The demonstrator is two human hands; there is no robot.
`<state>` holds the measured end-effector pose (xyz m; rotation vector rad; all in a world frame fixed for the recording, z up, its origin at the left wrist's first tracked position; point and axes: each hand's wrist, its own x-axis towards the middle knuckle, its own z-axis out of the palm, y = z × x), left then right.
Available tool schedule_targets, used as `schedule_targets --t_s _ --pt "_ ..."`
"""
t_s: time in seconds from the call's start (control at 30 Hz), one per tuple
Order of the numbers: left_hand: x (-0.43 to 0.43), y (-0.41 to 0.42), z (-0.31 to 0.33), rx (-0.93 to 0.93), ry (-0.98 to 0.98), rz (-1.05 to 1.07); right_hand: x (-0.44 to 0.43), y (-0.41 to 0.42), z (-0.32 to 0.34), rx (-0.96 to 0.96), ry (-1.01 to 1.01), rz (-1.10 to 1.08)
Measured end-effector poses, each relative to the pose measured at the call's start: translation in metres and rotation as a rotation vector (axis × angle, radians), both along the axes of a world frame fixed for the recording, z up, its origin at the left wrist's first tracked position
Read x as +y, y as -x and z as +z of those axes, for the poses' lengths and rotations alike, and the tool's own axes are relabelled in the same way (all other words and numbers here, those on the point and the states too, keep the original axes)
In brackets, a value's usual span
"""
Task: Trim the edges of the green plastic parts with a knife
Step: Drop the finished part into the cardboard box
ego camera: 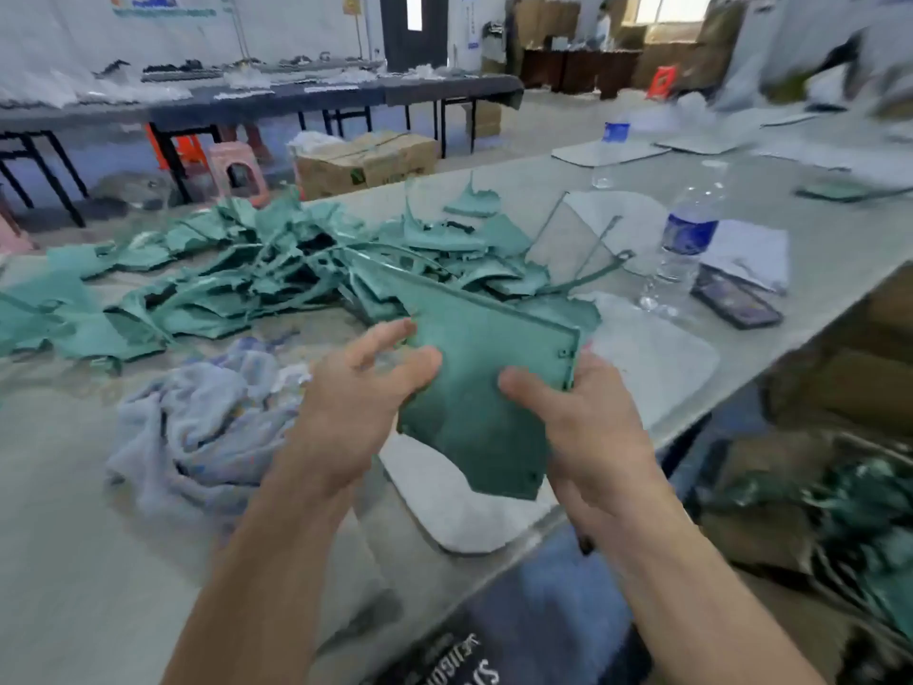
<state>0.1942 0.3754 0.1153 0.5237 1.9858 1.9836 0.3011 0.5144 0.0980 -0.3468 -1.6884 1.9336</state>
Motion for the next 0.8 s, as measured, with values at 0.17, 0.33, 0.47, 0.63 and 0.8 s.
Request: schedule_targets --t_s 0.17,0.33,0.47,0.63,0.8 --pt "0.061 -0.076 -0.025 -0.049 -0.012 -0.395 0.043 -0.094 -0.036 -0.075 0.404 -0.153" --pt "0.123 -0.155 -0.07 0.066 0.152 -0.59 0.059 -0.205 -0.091 -0.15 0.692 -0.375" --pt "0.173 -0.231 -0.109 -0.142 0.277 -0.879 0.061 -0.293 -0.138 -0.146 1.022 -0.612" --pt "0.201 -0.308 -0.16 -0.533 0.361 -0.967 0.074 -0.373 -0.185 0.039 1.291 -0.875" --pt "0.21 -0.339 -0.172 -0.526 0.408 -1.095 0.117 -0.444 -0.217 0.247 1.168 -1.176"
